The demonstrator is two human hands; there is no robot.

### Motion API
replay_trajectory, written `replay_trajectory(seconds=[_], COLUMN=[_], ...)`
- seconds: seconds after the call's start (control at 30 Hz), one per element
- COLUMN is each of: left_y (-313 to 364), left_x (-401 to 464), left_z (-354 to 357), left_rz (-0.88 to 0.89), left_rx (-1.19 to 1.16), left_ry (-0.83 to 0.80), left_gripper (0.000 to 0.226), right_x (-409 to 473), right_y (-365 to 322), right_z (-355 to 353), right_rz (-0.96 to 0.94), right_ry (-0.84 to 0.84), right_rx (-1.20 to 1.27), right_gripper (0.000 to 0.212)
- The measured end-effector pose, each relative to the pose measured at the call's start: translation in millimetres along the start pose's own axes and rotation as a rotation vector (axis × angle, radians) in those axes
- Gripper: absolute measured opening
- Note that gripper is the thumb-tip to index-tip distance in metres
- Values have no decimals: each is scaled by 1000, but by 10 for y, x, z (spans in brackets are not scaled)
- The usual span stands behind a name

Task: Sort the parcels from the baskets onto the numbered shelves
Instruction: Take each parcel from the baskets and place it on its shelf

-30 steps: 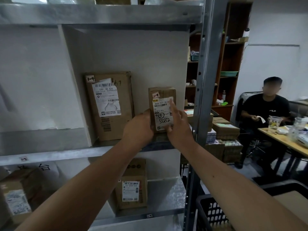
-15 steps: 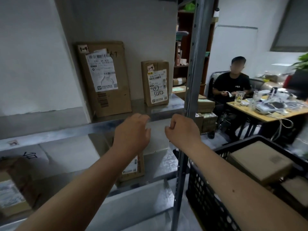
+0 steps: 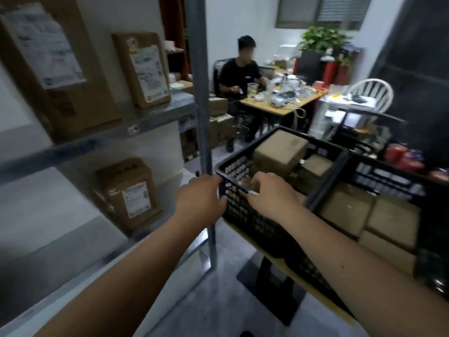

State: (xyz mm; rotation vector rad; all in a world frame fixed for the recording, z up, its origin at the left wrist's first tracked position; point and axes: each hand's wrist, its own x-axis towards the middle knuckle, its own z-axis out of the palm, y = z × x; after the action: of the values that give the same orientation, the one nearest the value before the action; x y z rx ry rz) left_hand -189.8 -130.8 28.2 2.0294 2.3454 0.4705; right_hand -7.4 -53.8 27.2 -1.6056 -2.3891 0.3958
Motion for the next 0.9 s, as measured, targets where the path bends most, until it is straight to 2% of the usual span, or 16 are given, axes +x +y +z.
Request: replay_trajectory(seconds=[0.07, 0.23, 0.4, 0.53, 0.73, 0.9], left_y=[294, 1084, 1843, 2342, 2982, 3327], left_x=[20, 89, 227, 394, 683, 855], left_z=[120, 380, 611, 867, 1338, 1748], left_rz=[74, 268, 400, 441, 446, 408], left_rx=[-18, -63, -76, -81, -63, -32], left_ry=[-38, -106, -181, -206, -273, -371], left_gripper=[40, 49, 53, 58, 55, 57], right_x=[-240, -716, -987, -1036, -947, -863], right_y=[311, 1037, 1651, 2117, 2878, 3410], right_z=[-74, -284, -469, -519, -487, -359], right_rz=[89, 275, 398, 459, 517, 546], right_ry=[20, 96, 103, 125, 81, -2], right_rx=[-16, -48, -22, 16, 50, 92], right_gripper=[39, 23, 33, 25, 42, 34])
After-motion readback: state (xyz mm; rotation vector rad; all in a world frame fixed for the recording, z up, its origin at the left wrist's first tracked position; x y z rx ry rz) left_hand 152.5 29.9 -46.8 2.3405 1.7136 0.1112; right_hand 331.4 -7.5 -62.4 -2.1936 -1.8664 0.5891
